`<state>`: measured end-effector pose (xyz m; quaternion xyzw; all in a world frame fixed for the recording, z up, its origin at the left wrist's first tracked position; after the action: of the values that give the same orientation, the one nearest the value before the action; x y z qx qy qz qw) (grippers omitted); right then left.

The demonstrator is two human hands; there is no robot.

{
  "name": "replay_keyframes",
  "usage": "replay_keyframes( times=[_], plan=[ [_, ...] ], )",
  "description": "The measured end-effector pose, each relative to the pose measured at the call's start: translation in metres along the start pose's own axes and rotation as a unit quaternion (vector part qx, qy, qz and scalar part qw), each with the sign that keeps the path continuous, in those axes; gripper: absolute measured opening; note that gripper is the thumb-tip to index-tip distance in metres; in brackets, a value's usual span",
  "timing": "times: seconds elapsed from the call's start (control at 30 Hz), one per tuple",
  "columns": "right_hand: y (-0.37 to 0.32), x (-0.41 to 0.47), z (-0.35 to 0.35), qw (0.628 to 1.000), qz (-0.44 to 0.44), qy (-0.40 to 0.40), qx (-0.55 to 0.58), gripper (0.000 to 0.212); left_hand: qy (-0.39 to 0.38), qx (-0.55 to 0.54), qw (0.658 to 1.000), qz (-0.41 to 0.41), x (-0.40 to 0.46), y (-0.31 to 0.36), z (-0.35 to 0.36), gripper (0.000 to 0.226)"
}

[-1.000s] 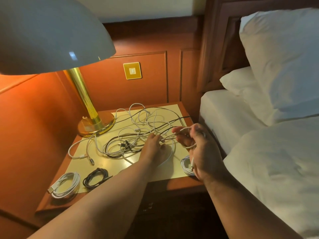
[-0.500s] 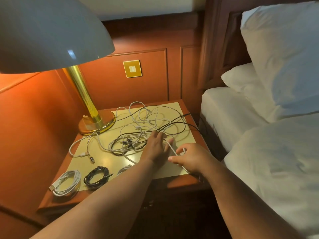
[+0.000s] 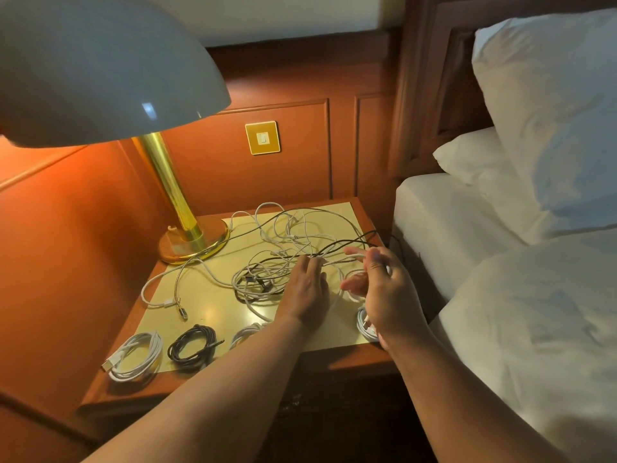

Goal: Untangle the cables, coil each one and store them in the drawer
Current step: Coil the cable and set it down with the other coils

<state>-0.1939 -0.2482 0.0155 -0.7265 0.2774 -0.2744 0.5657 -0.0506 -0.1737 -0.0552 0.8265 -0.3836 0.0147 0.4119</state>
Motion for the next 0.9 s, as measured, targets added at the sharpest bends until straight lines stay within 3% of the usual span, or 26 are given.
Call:
replay_keyframes(
  times=[0.2,0.43,0.63,0.77,0.83,0.9],
  plan=[
    [-0.010,0.003,-0.010,0.996,-0.022,0.082,0.019,0.044,0.037,0.000,0.999,-0.031,0.002,-0.005,-0.005,0.032],
    [-0.015,0.008,-0.020,0.992,-0.073,0.104,-0.006,0.056,0.052,0.000,0.998,-0.031,0.004,-0.007,-0.006,0.031],
    [-0.032,0.008,-0.034,0.974,-0.166,0.151,-0.046,0.061,0.051,-0.017,0.998,-0.045,0.005,-0.008,-0.006,0.033],
    [-0.033,0.008,-0.034,0.962,-0.205,0.160,-0.079,0.055,0.053,-0.009,0.997,-0.052,0.005,-0.010,-0.006,0.032],
    [-0.030,0.009,-0.034,0.948,-0.238,0.169,-0.126,0.039,0.055,-0.008,0.997,-0.053,0.006,-0.010,-0.006,0.029],
    [-0.028,0.010,-0.032,0.957,-0.222,0.140,-0.123,0.033,0.057,-0.007,0.997,-0.055,0.006,-0.011,-0.007,0.028]
  ],
)
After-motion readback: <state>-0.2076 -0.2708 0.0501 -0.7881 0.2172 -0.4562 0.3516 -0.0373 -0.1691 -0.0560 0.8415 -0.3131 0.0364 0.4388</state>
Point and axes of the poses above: each hand's wrist, its own x-axis towards the middle knuckle, its own z-axis out of the palm, y = z × x, the point moved 4 cm from there along x, towards the middle knuckle, and after that the axes turned 10 degrees about -x, right-handed, at the moved point
